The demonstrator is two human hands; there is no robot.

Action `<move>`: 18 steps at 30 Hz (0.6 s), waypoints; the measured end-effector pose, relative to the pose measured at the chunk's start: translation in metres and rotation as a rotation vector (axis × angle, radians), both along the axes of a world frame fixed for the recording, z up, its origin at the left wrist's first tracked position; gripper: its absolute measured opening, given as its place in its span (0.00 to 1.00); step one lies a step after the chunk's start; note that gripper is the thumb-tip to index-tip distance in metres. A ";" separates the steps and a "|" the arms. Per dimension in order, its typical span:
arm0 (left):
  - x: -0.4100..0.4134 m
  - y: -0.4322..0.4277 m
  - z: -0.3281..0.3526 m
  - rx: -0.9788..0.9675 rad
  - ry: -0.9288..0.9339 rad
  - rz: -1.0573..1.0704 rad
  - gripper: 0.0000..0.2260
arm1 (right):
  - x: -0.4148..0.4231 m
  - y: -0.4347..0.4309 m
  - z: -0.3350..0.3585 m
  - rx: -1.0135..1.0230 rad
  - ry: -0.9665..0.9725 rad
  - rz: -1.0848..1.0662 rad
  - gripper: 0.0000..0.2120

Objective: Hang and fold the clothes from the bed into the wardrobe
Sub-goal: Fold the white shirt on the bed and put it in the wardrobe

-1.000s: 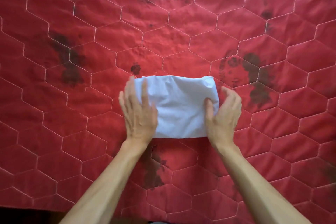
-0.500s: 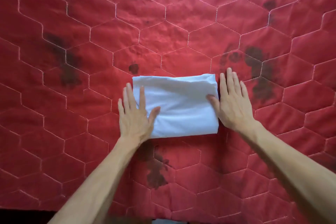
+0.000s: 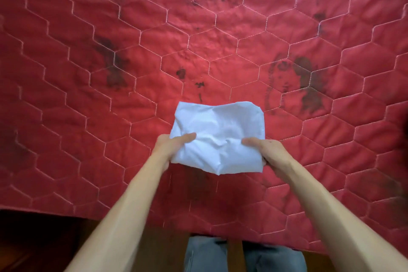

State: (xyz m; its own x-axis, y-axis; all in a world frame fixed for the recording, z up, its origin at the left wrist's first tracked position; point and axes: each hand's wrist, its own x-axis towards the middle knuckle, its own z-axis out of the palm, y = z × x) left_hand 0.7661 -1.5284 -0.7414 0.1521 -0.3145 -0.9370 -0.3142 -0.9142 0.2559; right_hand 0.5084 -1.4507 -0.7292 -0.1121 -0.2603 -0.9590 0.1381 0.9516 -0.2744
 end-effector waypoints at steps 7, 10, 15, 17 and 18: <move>0.031 0.037 0.129 -0.088 0.208 0.099 0.21 | 0.018 0.010 0.120 -0.067 -0.191 -0.007 0.22; 0.043 0.060 0.191 -0.167 0.288 0.164 0.19 | 0.030 0.011 0.178 -0.187 -0.223 0.065 0.21; 0.065 0.117 0.289 -0.317 0.323 0.362 0.19 | 0.046 0.022 0.268 -0.372 -0.268 0.273 0.19; 0.074 0.150 0.324 -0.384 0.295 0.449 0.23 | 0.056 0.028 0.305 -0.416 -0.279 0.357 0.20; 0.078 0.168 0.342 -0.420 0.281 0.488 0.23 | 0.063 0.033 0.323 -0.439 -0.281 0.404 0.22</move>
State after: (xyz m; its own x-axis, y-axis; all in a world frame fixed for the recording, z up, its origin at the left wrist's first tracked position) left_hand 0.8443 -1.3605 -0.3993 0.1379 -0.6160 -0.7756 0.2364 -0.7400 0.6297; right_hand 0.5716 -1.4174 -0.4059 0.3153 -0.6029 -0.7329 -0.0836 0.7516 -0.6543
